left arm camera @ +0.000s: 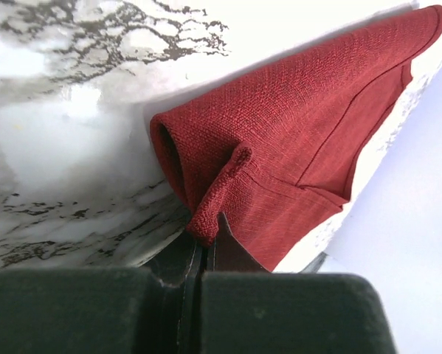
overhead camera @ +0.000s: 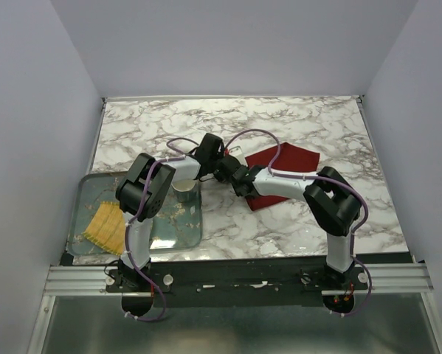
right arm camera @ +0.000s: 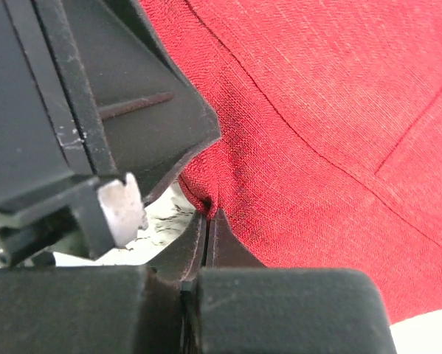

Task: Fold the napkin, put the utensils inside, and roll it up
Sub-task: Roll the napkin with the utensil

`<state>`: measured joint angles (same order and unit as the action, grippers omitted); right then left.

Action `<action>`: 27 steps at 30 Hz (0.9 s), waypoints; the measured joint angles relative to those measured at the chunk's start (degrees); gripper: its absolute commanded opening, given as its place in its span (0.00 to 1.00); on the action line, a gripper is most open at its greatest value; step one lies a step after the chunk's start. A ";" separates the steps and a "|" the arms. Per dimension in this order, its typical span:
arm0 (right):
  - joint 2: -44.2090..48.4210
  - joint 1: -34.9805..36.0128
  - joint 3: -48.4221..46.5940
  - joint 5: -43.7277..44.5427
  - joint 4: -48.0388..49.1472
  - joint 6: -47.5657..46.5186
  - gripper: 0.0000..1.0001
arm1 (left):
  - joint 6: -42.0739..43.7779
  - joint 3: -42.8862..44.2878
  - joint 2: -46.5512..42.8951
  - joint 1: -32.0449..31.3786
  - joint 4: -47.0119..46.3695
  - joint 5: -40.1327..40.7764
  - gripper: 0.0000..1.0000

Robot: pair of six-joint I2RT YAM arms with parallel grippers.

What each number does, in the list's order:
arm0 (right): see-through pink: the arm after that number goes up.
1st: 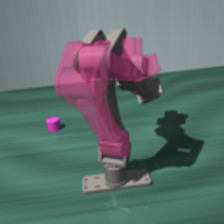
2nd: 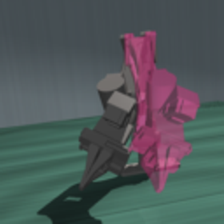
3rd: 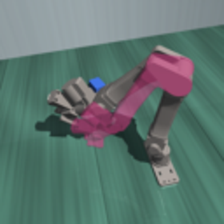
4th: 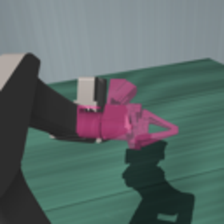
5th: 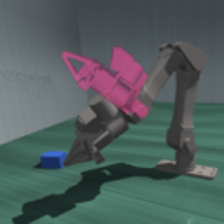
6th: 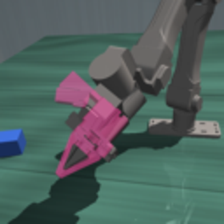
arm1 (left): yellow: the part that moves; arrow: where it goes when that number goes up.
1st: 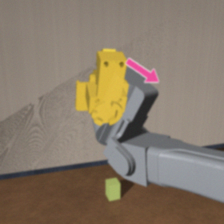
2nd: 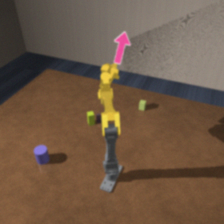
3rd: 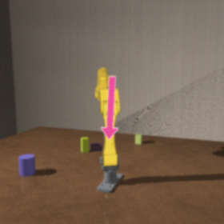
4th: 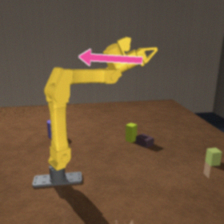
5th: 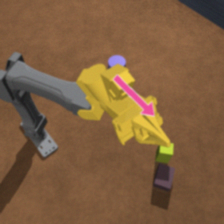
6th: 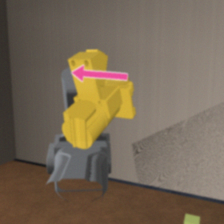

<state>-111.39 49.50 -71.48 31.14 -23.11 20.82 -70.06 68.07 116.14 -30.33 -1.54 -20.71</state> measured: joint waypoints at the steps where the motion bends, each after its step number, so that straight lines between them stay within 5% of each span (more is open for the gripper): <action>1: 0.07 -0.17 0.02 -0.96 0.11 -0.68 0.01 | 0.48 0.07 0.00 0.02 0.17 0.02 0.10; 8: 2.54 -6.88 0.98 -21.38 3.74 -3.54 0.01 | 10.86 5.25 0.00 0.33 6.58 4.33 0.50; 22: 0.68 -24.57 3.26 -57.16 6.82 -2.78 0.01 | 23.41 7.26 -12.22 0.57 12.31 8.26 0.66; 27: -1.25 -27.91 4.66 -66.58 10.16 -2.23 0.00 | 23.71 5.46 -13.18 0.02 11.30 8.15 0.63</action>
<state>-112.64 21.58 -66.83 -35.44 -12.95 18.59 -46.35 73.54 102.96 -30.30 9.76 -12.56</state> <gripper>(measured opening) 0.013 0.659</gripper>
